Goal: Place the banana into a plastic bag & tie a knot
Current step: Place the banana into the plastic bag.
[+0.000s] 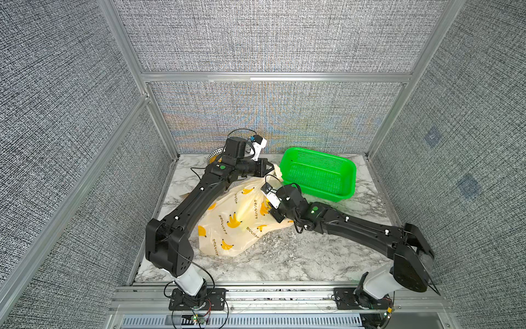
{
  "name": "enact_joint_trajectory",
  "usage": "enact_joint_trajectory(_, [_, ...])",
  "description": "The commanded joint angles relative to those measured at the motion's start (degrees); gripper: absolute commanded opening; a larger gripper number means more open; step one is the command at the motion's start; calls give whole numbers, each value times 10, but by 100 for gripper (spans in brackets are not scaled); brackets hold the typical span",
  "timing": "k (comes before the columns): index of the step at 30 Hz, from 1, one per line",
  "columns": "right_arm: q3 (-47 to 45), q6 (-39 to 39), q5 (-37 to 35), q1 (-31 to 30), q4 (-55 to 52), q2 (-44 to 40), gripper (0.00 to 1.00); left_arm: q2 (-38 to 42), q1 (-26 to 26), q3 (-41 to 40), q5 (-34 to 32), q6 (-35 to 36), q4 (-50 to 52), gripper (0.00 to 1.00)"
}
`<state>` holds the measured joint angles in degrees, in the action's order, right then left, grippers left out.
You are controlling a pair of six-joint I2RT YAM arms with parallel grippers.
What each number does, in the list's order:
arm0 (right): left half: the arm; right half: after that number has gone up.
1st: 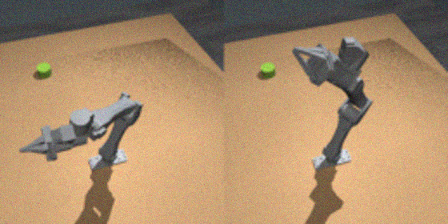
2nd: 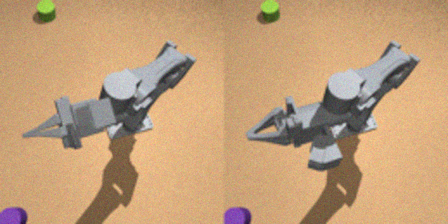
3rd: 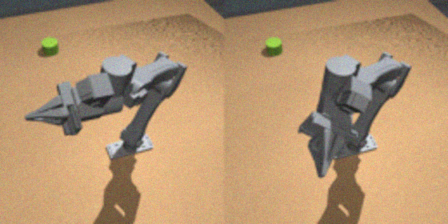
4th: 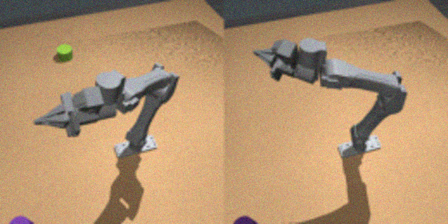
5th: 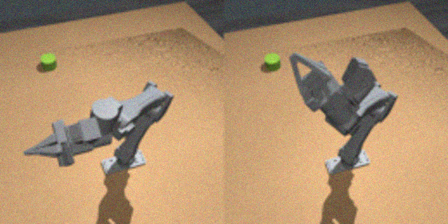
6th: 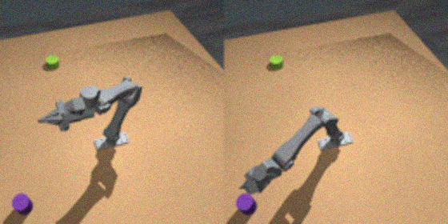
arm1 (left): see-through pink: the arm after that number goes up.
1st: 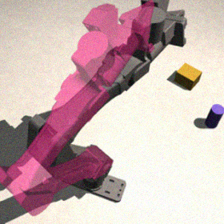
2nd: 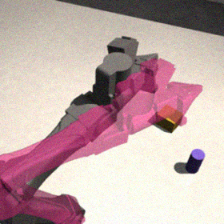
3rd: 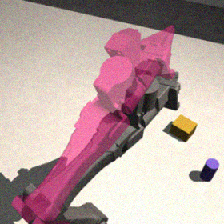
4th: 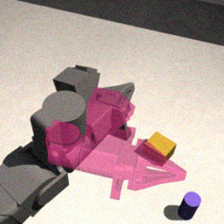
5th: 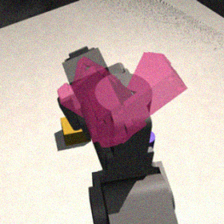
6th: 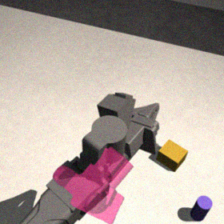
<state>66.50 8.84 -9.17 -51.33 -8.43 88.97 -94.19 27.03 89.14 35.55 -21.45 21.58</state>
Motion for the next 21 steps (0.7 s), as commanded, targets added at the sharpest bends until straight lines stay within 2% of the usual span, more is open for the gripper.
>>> enact_joint_trajectory(1, [6, 49, 110, 22, 50, 2, 16, 7, -1, -3, 14, -11, -32, 0])
enact_joint_trajectory(2, [10, 48, 125, 30, 49, 4, 32, 8, -2, -3, 7, -12, -32, 0])
enact_joint_trajectory(3, [14, 43, 144, 39, 47, 5, 39, 9, -3, -4, -2, -14, -32, 0])
enact_joint_trajectory(5, [14, 27, 178, 58, 53, 0, 48, 13, -5, -8, -19, -20, -39, 0])
enact_joint_trajectory(9, [2, -11, 251, 85, 72, -29, 54, 26, -7, -23, -34, -33, -67, 0])
enact_joint_trajectory(13, [-11, -59, 251, 106, 71, -65, 64, 35, -9, -31, -49, -39, -76, 0])
enact_joint_trajectory(16, [-20, -131, 233, 140, 46, -100, 69, 40, -10, -36, -64, -39, -76, 0])
enact_joint_trajectory(18, [-46, -203, 225, 178, 36, -134, 78, 43, -10, -42, -72, -41, -79, 0])
enact_joint_trajectory(21, [-120, -297, 253, 246, 36, -187, 79, 43, -11, -44, -79, -42, -81, 0])
